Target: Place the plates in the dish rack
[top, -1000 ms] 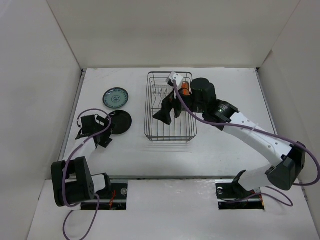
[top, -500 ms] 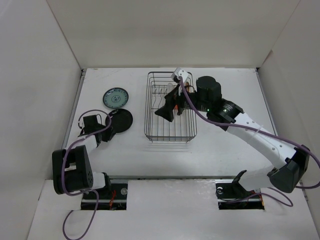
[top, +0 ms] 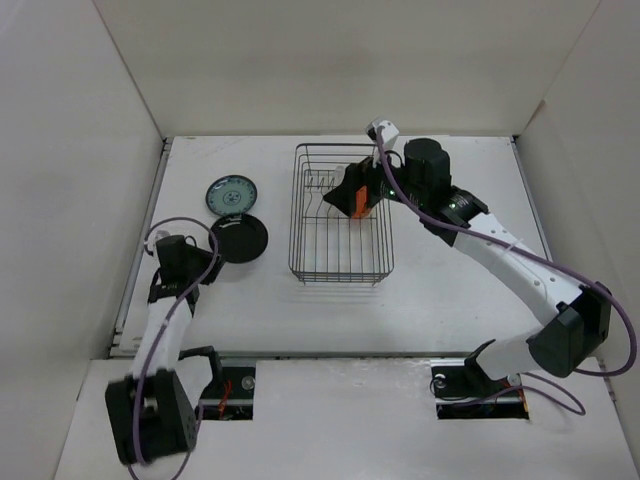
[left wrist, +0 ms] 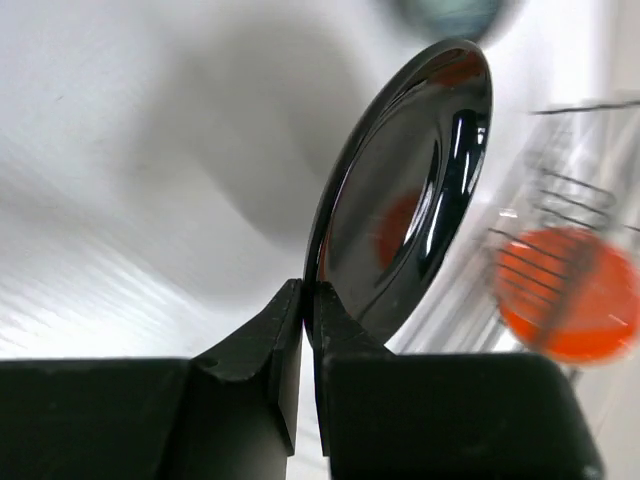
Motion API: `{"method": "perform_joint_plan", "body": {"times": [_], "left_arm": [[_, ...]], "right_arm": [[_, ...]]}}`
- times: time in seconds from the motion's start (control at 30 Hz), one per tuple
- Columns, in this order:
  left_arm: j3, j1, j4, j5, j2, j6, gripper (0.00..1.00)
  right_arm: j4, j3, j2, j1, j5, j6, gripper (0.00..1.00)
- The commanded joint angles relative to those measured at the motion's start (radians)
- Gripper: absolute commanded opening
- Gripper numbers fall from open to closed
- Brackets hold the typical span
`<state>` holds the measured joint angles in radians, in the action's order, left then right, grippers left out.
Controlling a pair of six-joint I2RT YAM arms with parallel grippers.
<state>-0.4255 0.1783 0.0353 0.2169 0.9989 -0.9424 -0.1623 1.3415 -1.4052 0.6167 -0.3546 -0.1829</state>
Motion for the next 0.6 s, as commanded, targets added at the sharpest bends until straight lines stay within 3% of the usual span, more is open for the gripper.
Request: {"method": "perform_joint_plan", "body": {"times": [0.0,0.17,0.37,0.57], "left_arm": [[-0.070,-0.002,0.089,-0.063,-0.247,0.053,0.00],[-0.284,-0.020,0.152,-0.002,-0.241,0.185,0.00],[-0.351,-0.053,0.068,0.224,-0.241,0.229,0.00],[-0.351,-0.071,-0.034,0.360,-0.232,0.229,0.00]], "right_arm": [[0.130,0.008,-0.004,-0.008,-0.043,-0.046,1.00],[0.185,0.071,-0.072,-0.008,-0.119,-0.046,1.00],[0.214,0.220,-0.214,-0.008,-0.211,-0.070,1.00],[0.227,0.318,-0.310,0.025,-0.230,-0.101,1.00]]}}
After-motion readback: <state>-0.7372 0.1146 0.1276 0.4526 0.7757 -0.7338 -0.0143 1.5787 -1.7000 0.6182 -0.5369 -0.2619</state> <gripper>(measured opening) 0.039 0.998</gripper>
